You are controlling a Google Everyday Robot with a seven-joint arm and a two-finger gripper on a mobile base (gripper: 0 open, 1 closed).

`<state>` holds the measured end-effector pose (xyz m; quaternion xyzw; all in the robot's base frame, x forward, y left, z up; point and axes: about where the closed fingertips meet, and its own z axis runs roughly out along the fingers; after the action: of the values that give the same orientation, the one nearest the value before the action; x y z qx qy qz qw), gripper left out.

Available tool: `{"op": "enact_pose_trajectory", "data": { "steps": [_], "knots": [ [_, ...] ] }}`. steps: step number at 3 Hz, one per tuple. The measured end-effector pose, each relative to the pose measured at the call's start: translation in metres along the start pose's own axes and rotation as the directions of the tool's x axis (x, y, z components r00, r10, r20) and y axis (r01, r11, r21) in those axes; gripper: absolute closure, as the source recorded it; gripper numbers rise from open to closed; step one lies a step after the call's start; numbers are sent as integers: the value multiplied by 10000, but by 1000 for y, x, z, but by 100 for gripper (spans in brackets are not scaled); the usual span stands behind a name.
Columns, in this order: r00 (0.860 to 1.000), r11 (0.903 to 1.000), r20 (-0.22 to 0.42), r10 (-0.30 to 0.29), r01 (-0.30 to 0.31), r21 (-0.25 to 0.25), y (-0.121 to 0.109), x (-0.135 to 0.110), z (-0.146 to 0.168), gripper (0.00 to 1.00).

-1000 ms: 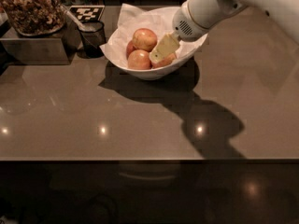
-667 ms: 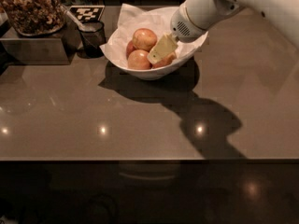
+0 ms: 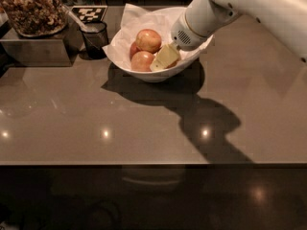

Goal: Pick apple from white bowl

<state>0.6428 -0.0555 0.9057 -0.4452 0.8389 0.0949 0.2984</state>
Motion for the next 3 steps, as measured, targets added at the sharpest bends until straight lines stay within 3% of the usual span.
{"op": "enact_pose_trajectory", "data": {
  "steps": [1, 3],
  "knots": [
    [9999, 9999, -132, -74, 72, -144, 4, 1, 7, 29],
    [9993, 9996, -313, -183, 175, -237, 7, 3, 13, 71]
  ]
}}
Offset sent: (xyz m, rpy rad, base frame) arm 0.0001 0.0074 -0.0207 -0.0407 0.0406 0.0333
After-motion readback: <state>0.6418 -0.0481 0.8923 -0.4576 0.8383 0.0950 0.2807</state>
